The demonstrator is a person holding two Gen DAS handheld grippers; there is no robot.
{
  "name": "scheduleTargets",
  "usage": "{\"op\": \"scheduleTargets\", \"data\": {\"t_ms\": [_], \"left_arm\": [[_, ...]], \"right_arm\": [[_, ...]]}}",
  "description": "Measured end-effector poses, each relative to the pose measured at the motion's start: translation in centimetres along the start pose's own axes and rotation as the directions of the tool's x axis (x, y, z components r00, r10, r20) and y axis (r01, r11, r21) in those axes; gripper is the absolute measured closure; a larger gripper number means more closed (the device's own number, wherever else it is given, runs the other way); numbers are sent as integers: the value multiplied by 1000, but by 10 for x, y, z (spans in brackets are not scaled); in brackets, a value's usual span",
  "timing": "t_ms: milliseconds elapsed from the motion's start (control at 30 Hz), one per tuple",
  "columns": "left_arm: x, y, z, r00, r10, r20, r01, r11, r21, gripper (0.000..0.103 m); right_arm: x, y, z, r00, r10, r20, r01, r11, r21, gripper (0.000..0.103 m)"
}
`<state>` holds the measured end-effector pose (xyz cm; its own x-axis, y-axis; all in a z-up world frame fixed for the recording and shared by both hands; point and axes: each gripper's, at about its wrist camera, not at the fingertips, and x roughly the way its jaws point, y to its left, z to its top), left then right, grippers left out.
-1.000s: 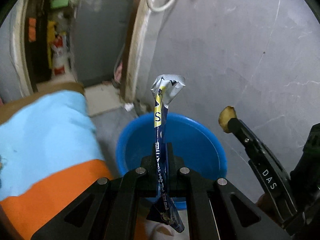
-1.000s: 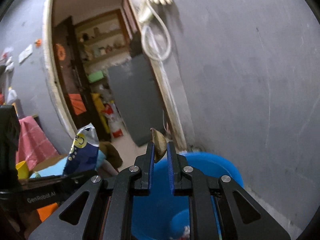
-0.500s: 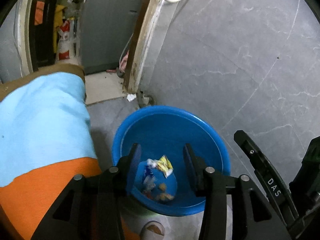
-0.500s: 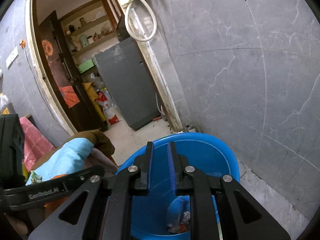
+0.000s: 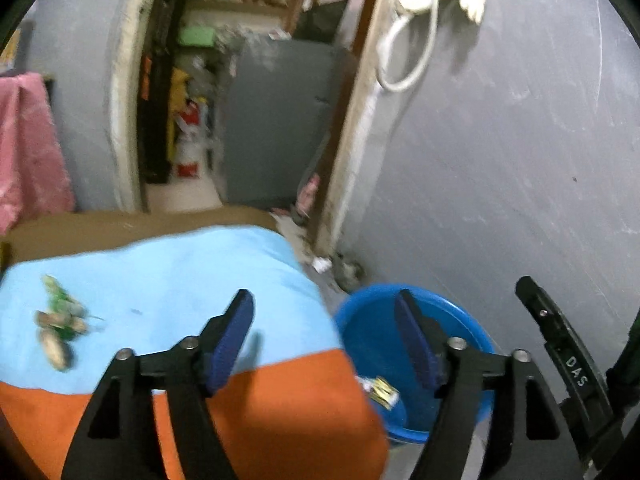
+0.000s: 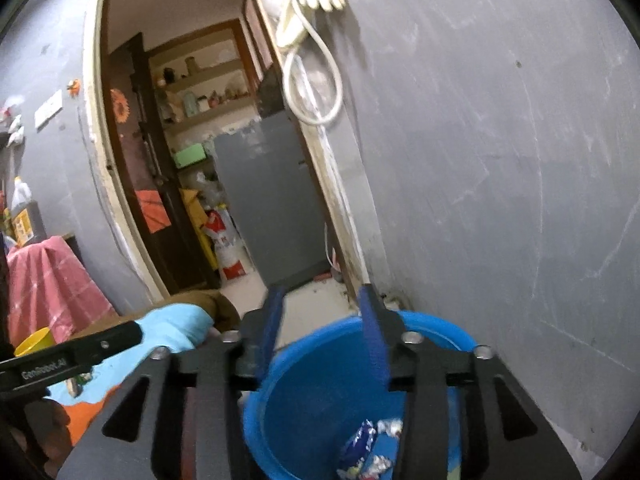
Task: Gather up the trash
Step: 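Return both tools to the table toward the remaining scraps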
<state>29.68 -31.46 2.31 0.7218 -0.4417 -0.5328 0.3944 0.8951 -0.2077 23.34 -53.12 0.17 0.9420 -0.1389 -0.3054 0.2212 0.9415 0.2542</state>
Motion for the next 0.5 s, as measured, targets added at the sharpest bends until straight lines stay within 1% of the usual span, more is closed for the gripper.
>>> {"op": "scheduleTargets", "data": {"t_ms": [33, 133, 167, 200, 267, 333, 400, 500], "left_arm": [[-9, 6, 1, 1000, 15, 26, -15, 1000, -3, 22], [-34, 24, 2, 992, 64, 106, -62, 998, -16, 15], [-42, 30, 2, 988, 81, 128, -79, 997, -21, 10], [-51, 36, 2, 983, 105, 152, -101, 994, -29, 7], [-67, 49, -1, 967, 155, 204, -147, 988, -52, 3], [-80, 62, -3, 948, 206, 244, -192, 978, -81, 2], [-91, 76, -5, 930, 252, 269, -231, 967, -109, 2], [-110, 94, -11, 904, 312, 293, -280, 949, -146, 2]], "right_arm": [[0, 5, 2, 1000, 7, 12, -7, 1000, -7, 52], [-3, 24, 4, 999, 31, 40, -30, 999, -35, 43], [-3, 32, 4, 998, 43, 52, -41, 998, -43, 35], [-4, 38, 5, 996, 55, 63, -52, 997, -49, 29], [-6, 52, 5, 992, 86, 92, -81, 995, -63, 26], [-11, 66, 5, 985, 118, 125, -108, 991, -84, 18], [-16, 80, 4, 975, 150, 161, -135, 986, -103, 0], [-22, 100, 3, 957, 202, 208, -176, 975, -138, 0]]}}
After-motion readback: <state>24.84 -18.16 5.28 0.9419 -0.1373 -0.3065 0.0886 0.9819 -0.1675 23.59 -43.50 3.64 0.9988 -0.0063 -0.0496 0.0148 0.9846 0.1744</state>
